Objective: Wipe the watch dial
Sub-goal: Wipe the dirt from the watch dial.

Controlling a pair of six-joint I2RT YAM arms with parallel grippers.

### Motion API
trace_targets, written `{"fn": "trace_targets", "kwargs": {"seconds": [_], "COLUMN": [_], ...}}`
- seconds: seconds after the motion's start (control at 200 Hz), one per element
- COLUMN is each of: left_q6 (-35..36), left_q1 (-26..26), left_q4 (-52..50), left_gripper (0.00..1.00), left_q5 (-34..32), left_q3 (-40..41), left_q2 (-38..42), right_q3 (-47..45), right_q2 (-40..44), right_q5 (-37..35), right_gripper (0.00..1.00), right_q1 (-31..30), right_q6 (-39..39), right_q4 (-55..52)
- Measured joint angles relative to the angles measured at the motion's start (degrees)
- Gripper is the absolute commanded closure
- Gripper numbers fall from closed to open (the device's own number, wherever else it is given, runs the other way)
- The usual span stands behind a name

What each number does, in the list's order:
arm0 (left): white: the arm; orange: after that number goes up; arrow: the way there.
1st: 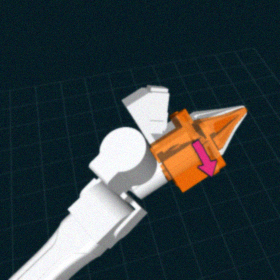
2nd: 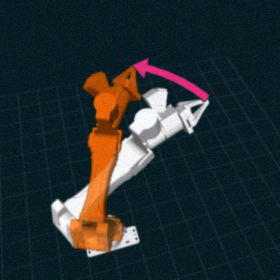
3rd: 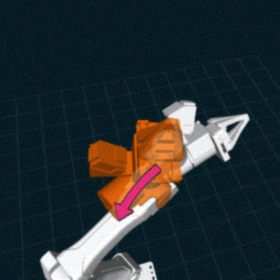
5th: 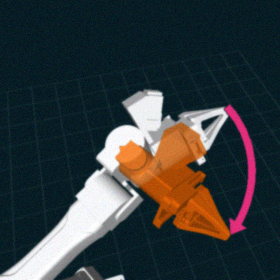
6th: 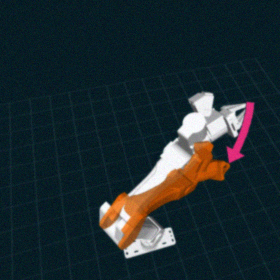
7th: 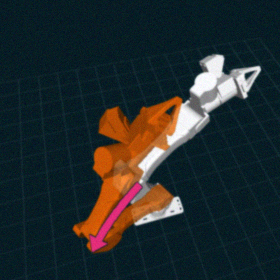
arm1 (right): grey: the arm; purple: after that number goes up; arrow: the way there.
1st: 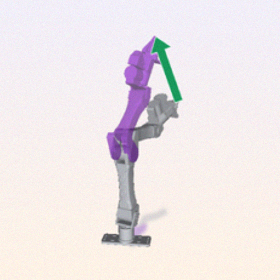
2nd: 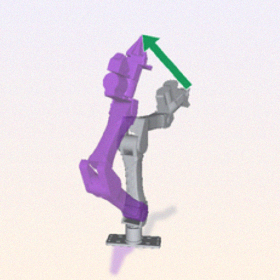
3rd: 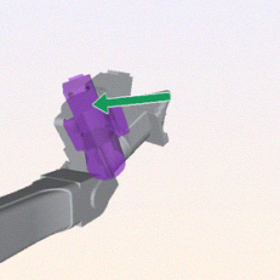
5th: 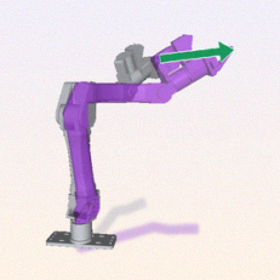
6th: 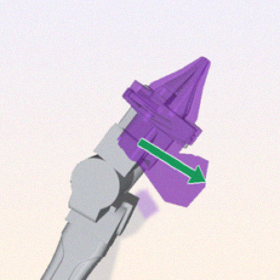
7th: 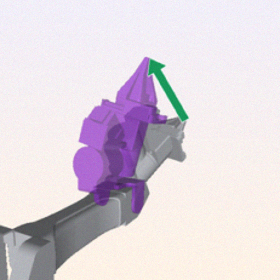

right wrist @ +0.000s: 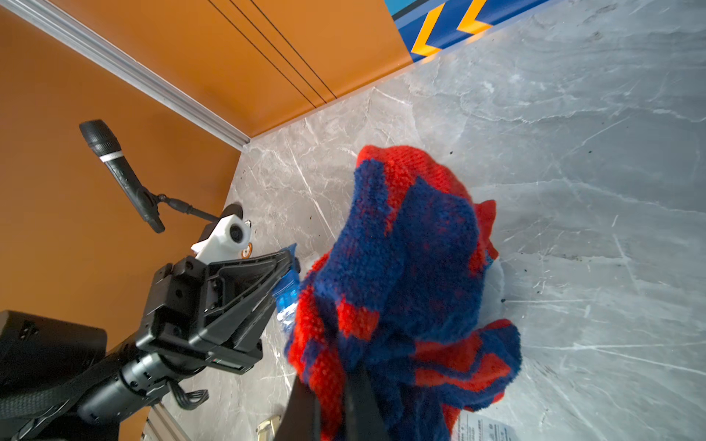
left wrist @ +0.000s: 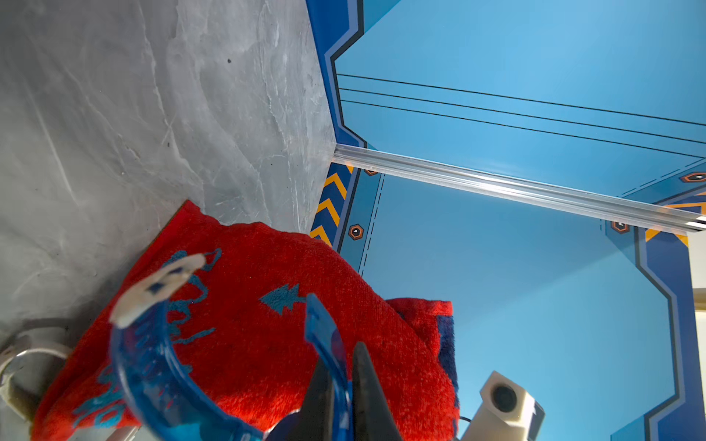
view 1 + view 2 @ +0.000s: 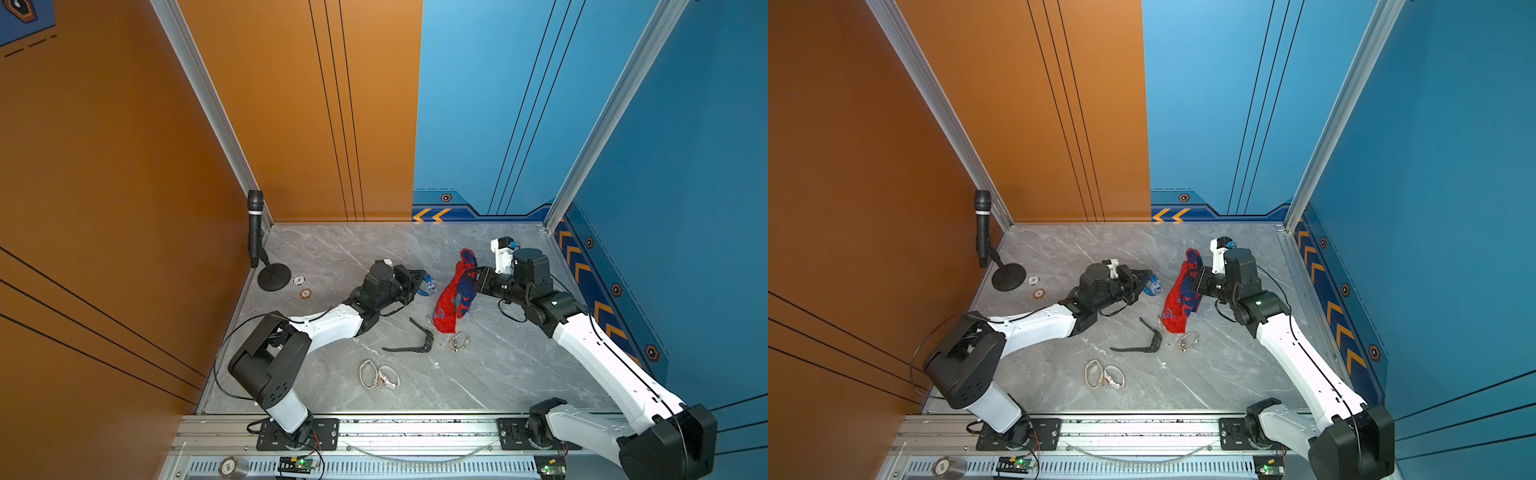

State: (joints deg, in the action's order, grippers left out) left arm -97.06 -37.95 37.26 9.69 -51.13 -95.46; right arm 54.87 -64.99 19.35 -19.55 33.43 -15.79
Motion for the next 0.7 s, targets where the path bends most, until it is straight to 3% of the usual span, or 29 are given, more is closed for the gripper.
{"fn": "trace_targets", "kwargs": {"seconds": [0.701], "left_q6": [-4.0], "left_q1": [-1.0], "left_q4": [9.7], "left_gripper": [1.00], "left_q5": [-0.8], "left_q3": [-2.7], "left_q2": [-4.0], "right_q3": [0.0], "right_q2": [-8.9], "right_q5": [-0.8], "right_gripper": [1.00], "right_q1": [-9.0], "right_q6": [-2.5], "right_q4": [1.6]}}
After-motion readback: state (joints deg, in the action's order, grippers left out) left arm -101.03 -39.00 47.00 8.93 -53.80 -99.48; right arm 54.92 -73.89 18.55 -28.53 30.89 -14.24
